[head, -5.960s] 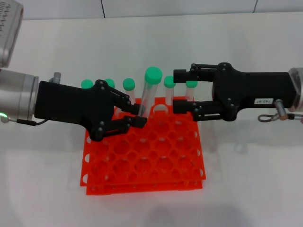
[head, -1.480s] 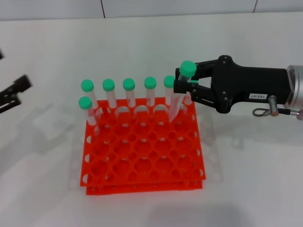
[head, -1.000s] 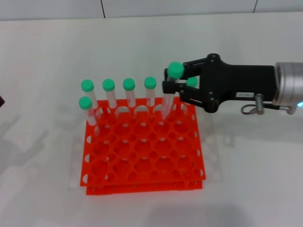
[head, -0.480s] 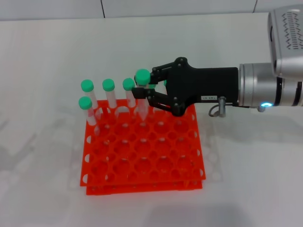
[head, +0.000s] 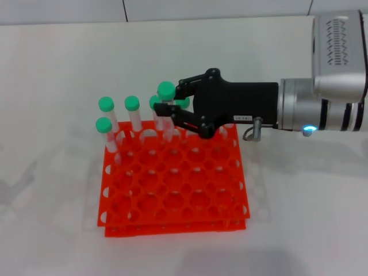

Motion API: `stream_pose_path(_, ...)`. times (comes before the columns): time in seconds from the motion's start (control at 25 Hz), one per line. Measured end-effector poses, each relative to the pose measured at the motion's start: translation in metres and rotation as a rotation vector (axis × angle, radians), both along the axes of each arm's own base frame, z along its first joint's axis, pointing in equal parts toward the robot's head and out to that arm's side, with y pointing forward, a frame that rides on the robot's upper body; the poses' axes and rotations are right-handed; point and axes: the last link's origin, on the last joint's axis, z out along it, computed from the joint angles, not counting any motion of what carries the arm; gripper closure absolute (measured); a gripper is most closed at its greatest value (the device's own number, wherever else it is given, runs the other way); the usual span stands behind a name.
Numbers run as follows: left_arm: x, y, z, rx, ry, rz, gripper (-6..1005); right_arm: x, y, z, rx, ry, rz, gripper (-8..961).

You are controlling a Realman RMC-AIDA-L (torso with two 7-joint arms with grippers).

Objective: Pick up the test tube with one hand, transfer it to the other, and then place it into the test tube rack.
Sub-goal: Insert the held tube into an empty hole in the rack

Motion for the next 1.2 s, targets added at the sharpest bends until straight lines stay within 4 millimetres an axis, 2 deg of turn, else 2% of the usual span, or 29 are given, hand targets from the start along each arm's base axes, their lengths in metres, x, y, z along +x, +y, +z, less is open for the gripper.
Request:
stream_pose_path(0.2, 0.008, 0.005, 0.0, -0.151, 0.008, -0.069, 124, -0.002, -0.003, -0.003, -0.016, 0.002, 0.007, 696)
stream_pose_path(0.4, 0.022, 0.008, 0.003, -0.388, 0.018, -0.172, 125, -0.003, -0.005, -0.004, -0.028, 0.01, 0.008, 692)
stream_pose_path(0.64, 0.032, 0.012, 0.001, -0.591, 0.077, -0.202, 125, -0.006, -0.004, -0.007, -0.025, 0.018, 0.0, 688)
stream_pose_path(1.2, 0.031, 0.011, 0.012, -0.675, 0.18, -0.203, 125, -0.017, 0.002, -0.023, 0.041, 0.0, -0.01, 679)
